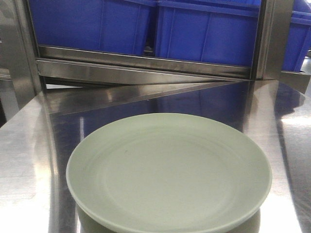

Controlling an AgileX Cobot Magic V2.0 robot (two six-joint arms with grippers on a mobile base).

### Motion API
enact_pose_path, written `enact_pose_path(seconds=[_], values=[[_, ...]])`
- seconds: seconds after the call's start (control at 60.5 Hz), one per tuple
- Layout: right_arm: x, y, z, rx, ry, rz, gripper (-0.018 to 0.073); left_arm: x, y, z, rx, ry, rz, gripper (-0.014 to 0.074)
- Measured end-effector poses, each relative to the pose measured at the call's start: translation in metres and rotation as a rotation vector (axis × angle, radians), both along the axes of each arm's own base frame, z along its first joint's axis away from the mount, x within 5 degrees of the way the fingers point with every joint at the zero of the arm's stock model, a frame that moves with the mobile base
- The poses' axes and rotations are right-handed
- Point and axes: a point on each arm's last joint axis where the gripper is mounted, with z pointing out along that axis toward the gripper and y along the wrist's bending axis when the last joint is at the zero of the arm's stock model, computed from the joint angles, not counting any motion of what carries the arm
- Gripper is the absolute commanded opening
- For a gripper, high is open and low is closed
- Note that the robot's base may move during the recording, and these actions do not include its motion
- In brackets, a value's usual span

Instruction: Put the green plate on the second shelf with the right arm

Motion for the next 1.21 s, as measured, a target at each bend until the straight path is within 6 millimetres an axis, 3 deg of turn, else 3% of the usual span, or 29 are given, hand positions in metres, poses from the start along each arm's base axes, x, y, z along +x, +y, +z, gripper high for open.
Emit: enact_pose_path(seconds=[1.208], values=[[0.0, 0.0002, -0.0014, 0.055, 0.019, 0.004, 0.0055, 0.0, 0.0, 0.0, 0.0, 0.0, 0.0, 0.0124]])
